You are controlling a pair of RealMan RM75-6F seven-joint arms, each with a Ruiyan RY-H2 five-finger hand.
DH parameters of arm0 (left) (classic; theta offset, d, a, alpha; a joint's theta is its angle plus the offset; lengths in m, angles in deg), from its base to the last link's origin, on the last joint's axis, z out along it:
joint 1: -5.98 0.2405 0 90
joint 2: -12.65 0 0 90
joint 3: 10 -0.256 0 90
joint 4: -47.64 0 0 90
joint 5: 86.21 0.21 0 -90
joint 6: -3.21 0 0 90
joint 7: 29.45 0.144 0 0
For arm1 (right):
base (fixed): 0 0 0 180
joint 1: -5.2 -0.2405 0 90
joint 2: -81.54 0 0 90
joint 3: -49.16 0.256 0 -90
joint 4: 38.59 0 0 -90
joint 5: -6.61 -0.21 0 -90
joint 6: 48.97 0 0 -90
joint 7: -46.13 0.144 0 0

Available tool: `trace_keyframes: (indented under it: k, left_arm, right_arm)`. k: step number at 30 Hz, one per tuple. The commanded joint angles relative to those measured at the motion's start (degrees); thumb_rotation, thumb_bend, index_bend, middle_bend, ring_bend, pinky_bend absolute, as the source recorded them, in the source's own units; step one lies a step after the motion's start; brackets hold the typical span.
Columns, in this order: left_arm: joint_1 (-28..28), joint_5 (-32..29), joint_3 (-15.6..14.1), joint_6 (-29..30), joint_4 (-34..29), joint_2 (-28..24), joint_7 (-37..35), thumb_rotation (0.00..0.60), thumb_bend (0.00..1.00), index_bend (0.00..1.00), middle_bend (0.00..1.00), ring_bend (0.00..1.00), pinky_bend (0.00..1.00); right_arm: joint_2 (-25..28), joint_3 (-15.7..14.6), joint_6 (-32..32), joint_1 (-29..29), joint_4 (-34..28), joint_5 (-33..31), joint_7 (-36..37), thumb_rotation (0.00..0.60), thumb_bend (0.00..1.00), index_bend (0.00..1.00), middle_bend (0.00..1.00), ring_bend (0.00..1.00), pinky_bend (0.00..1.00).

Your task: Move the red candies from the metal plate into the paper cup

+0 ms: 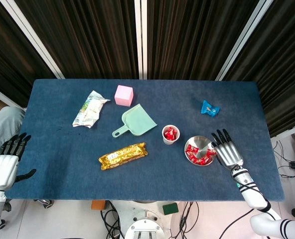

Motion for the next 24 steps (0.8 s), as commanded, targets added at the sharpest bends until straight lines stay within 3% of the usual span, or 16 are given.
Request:
trace_keyframes:
  k: [1,13,24]
  left_arm:
    - [-0.01,-0.01,0.01,-0.02,-0.01,0.01,0.04,0.6,0.1,0.07,0.05,0.01,0.14]
    - [-0.09,-0.17,0.03,-0.26,-0.07,0.09,0.32,0.6,0.09,0.07,0.05,0.01,0.14]
    - [-0.13,-0.26,0.05,-0.38,-0.03,0.08,0.26,0.6,0.1,0.07,0.05,0.01,0.14]
  right_arm:
    - [-0.09,0.17,0.01,0.01,0.14,0.04,0.05,0.6,0.37,0.44,0.08,0.0,0.0]
    - [-0.51,0.57,0.68,0.27,0.81,-0.23,-0.1,0.6,0.38,0.51,0.08,0.0,0.0]
    - [-1.76,1.04,0.09,0.45,2.16,0.34,0.24,0.6,0.48,0.59,0.09,0.0,0.0]
